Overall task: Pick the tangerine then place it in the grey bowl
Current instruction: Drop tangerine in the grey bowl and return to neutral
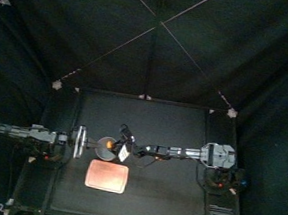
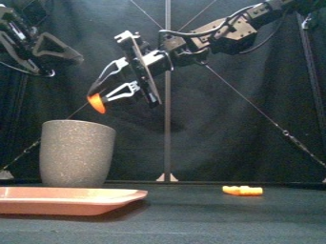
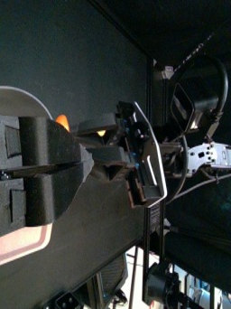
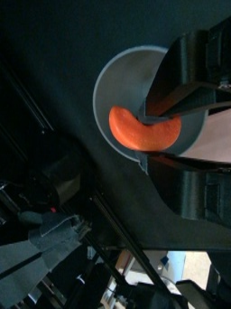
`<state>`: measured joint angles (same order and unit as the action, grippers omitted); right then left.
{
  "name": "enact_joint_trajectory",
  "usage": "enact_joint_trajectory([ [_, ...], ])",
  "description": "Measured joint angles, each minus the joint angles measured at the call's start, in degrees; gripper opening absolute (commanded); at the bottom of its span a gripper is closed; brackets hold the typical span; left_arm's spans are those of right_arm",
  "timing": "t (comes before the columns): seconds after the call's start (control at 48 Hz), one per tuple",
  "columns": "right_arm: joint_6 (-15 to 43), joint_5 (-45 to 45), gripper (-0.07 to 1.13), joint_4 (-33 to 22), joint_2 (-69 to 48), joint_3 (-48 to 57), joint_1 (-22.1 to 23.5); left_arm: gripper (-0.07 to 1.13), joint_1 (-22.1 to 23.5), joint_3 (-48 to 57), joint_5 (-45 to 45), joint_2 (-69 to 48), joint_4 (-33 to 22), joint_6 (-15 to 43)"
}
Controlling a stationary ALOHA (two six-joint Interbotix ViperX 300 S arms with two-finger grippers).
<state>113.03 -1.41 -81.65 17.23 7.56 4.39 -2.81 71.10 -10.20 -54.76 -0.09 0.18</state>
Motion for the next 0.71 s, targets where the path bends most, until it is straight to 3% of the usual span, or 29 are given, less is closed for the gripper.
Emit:
enact_joint_trajectory([
  [0.375, -0.1, 0.3, 0.91, -2.4, 0.5, -1.1, 0.0, 0.08, -0.1, 0.2, 0.0, 0.0, 0.1, 0.0],
  [0.708, -0.1, 1.9, 0.92, -2.3, -0.9, 2.7, 0.0, 0.08, 0.0, 0.4, 0.0, 0.0, 0.0, 0.0],
])
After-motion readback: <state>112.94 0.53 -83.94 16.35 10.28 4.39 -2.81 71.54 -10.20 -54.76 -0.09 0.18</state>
